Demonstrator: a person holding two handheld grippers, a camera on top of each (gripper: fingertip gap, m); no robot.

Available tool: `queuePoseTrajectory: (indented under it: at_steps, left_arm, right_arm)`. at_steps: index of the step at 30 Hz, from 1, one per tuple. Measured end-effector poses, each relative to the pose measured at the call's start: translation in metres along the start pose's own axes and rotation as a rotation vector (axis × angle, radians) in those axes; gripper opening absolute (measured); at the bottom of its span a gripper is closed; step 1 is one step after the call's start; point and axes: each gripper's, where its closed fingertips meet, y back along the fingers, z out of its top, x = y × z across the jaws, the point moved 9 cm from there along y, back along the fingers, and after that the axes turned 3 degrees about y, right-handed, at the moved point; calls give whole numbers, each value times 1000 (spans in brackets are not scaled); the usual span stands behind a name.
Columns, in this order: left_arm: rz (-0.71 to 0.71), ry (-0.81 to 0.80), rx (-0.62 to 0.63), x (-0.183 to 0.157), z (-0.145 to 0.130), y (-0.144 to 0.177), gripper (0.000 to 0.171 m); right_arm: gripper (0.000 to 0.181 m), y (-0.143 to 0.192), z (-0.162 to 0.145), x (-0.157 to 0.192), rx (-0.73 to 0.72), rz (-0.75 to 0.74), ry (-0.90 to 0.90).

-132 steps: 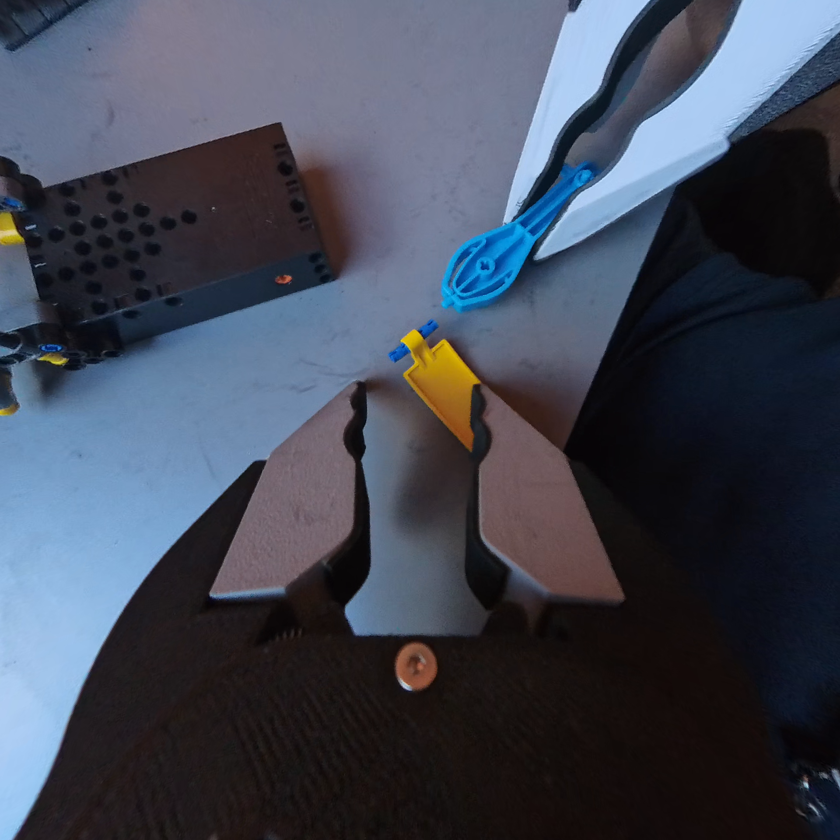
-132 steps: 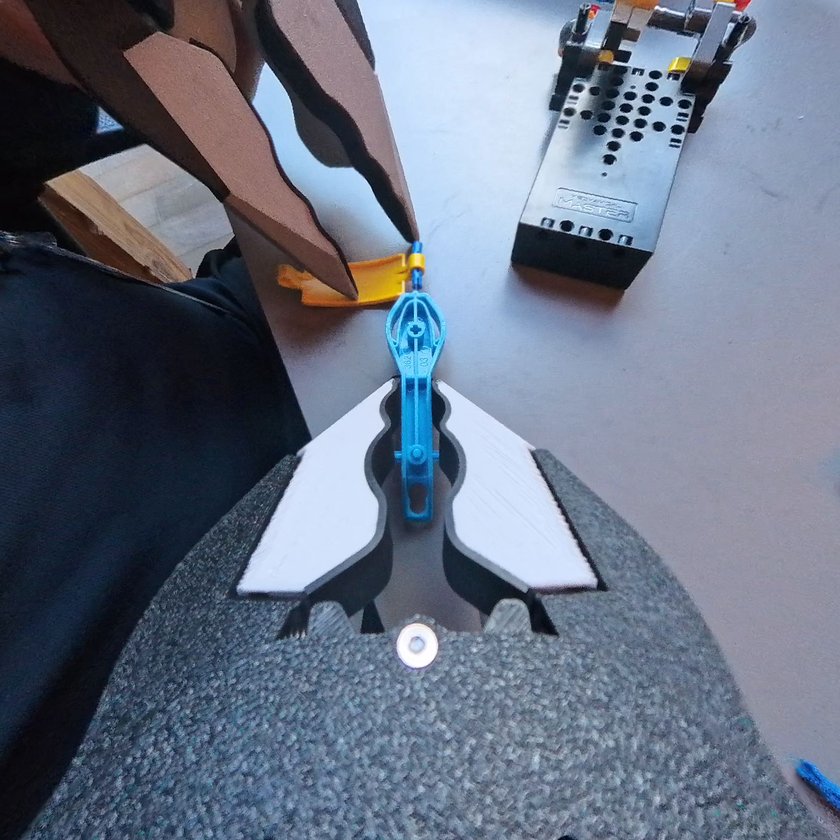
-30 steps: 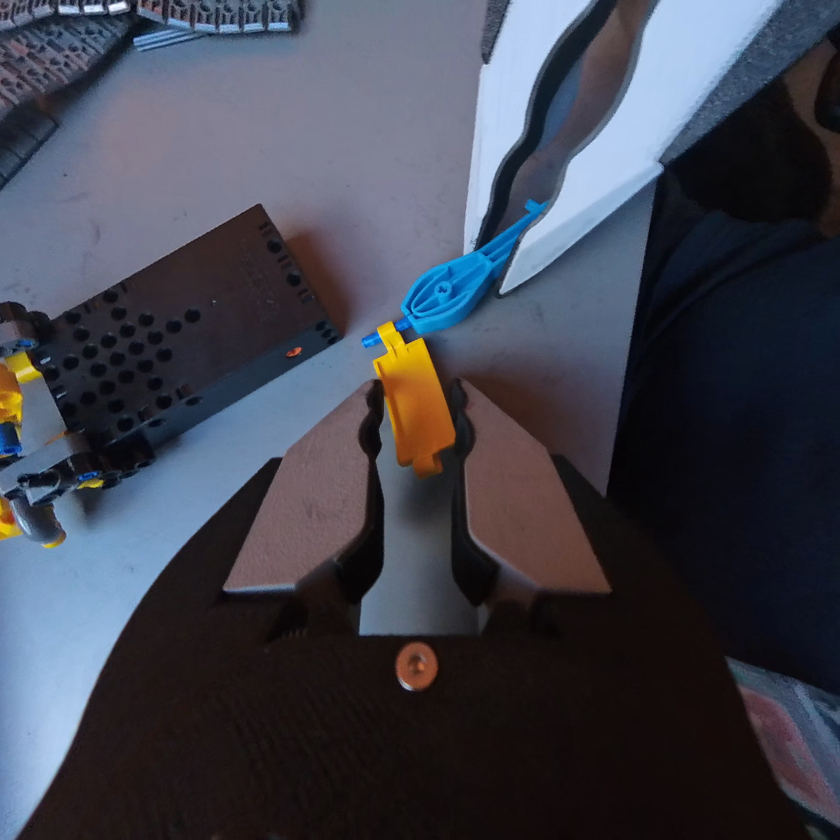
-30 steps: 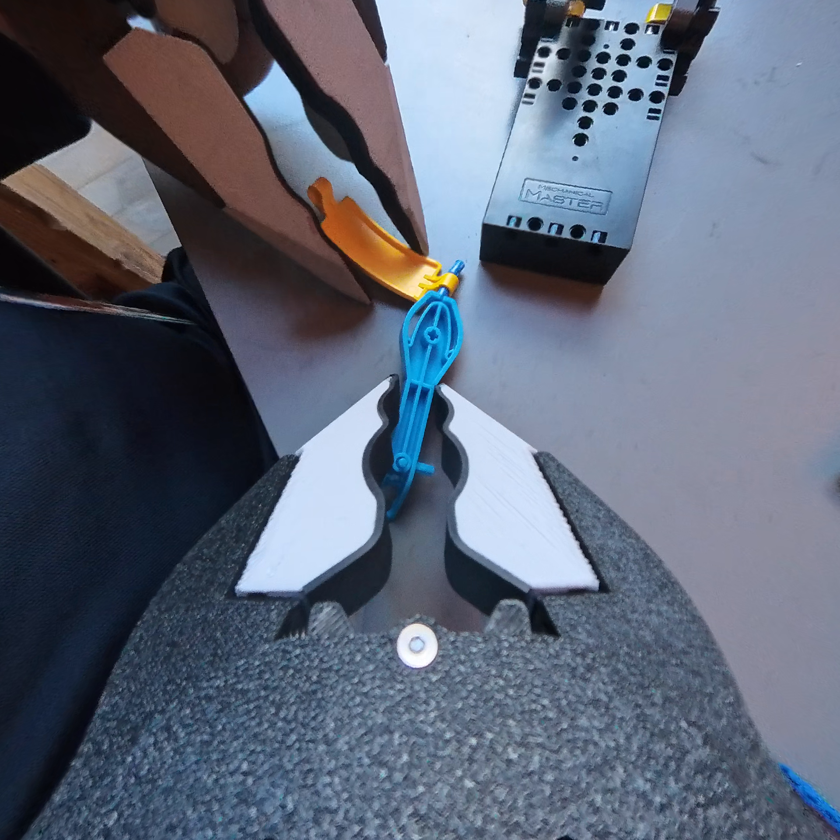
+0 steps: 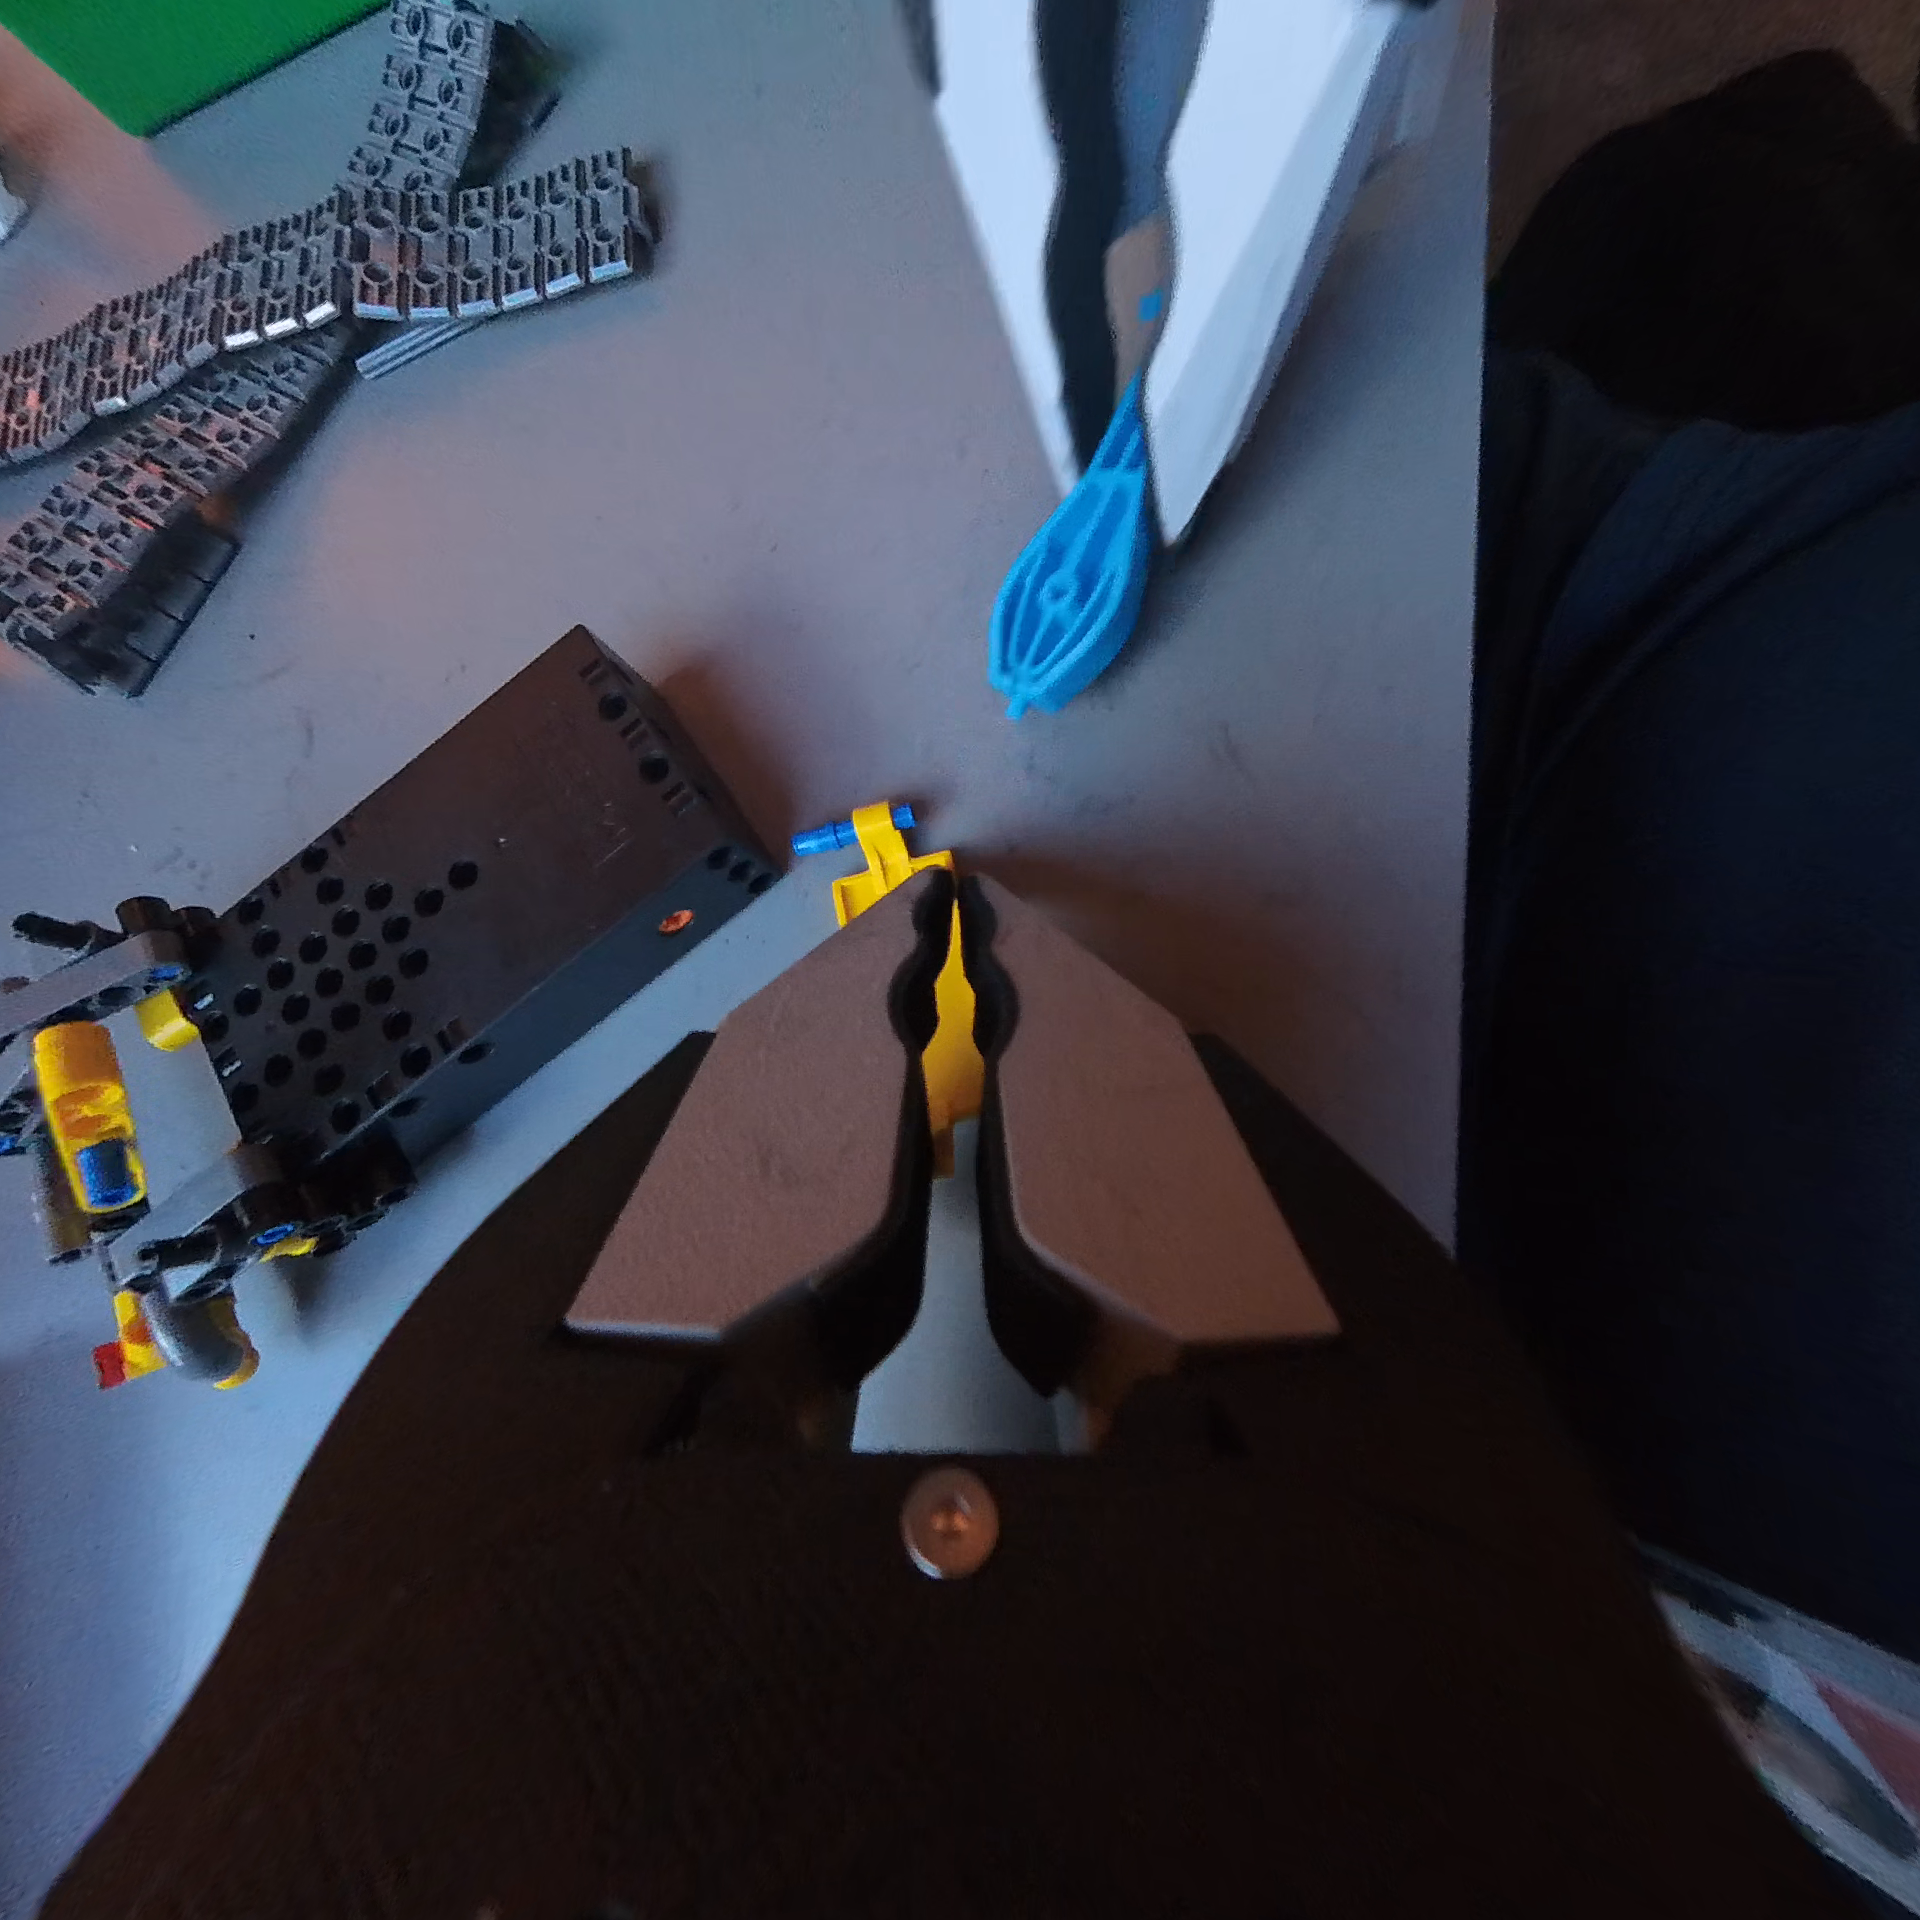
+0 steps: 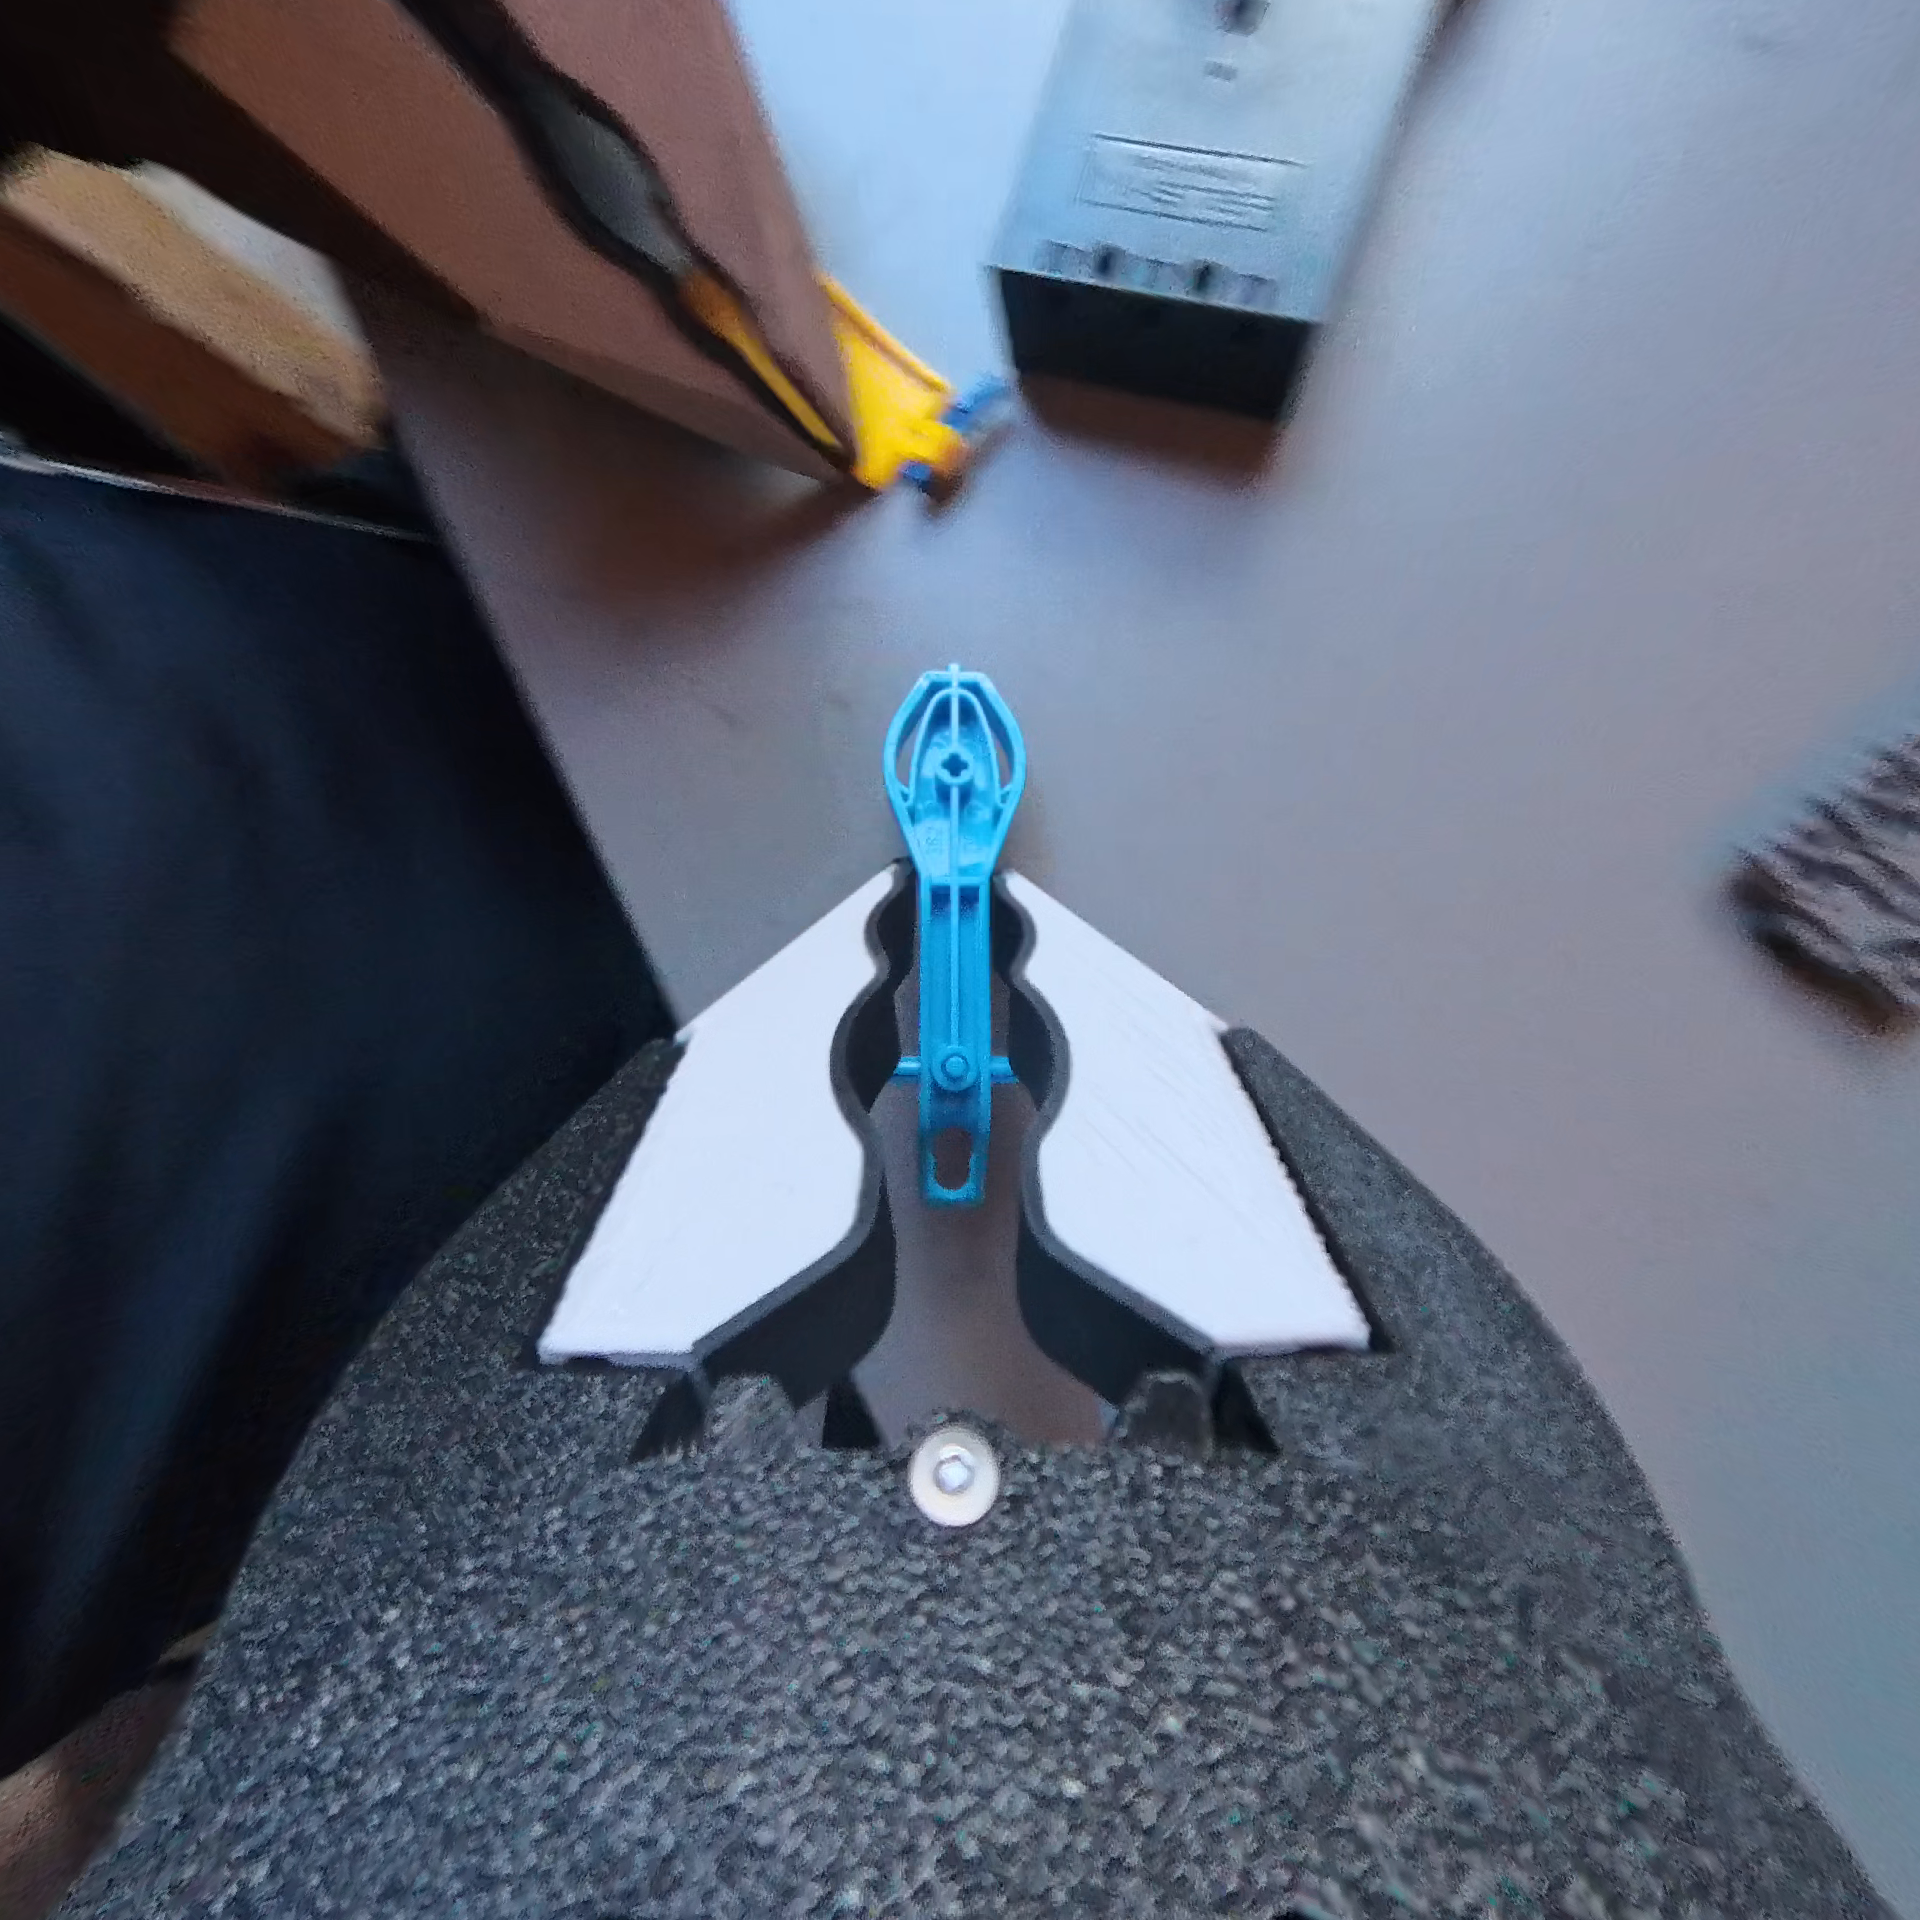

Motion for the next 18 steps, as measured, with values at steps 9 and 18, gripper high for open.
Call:
queuePoseTrajectory:
  at_steps: [9,18]
  left_arm:
    - [-37,-17,-34,-10,-3,5,0]
    - [12,-80,-41,-20,-6,9,0]
  right_arm:
    - [36,11,-2,-24,-88,-304,28]
    - [28,-41,41,7,-243,9,-105]
